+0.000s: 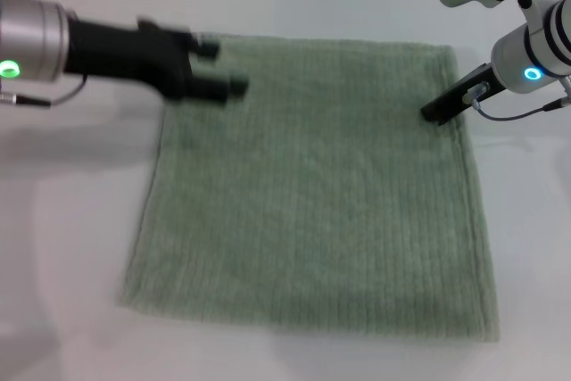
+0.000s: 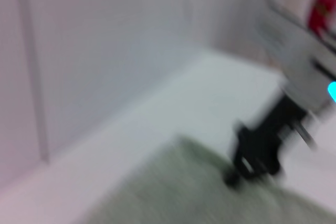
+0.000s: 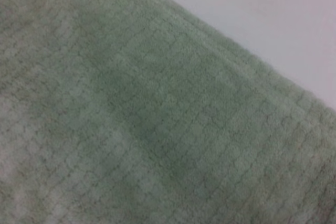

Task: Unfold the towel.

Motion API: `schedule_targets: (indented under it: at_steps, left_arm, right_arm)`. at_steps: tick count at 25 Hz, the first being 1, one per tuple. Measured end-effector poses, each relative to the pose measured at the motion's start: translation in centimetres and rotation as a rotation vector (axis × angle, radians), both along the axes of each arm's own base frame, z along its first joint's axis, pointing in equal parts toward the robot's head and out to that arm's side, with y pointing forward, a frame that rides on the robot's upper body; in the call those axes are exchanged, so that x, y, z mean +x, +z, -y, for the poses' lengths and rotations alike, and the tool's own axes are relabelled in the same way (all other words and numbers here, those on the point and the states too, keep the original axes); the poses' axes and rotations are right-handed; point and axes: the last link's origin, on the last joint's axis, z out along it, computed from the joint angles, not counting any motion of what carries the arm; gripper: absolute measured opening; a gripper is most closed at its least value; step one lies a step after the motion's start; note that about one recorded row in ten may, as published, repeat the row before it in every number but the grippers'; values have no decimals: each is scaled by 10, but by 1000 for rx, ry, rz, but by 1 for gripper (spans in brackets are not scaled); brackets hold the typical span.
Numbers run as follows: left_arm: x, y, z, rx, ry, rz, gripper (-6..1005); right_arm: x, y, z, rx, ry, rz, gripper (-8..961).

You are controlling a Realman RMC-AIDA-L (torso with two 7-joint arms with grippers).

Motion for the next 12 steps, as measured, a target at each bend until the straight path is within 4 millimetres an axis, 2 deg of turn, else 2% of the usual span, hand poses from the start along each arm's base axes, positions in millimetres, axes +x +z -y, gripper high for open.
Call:
schedule_targets:
  at_steps: [3, 4, 8, 9, 11, 12]
  left_arm:
    - [-2, 5, -9, 109, 35, 130, 742]
    - [-5, 6, -13, 164, 56, 225, 741]
    - [-12, 7, -18, 243, 92, 352, 742]
    - [-17, 8, -20, 283, 115, 412, 742]
    - [-40, 10, -25, 423, 205, 603, 742]
    - [-43, 10, -25, 441, 211, 619, 742]
  right_arm:
    - [0, 0, -1, 7, 2, -1, 21]
    - [0, 1, -2, 11, 3, -2, 21]
    - [-6, 0, -4, 22, 18, -9, 21]
    - [-9, -1, -6, 25, 26, -12, 21]
    - [-16, -1, -8, 33, 45, -20, 21]
    - [-24, -3, -11, 48, 69, -33, 21]
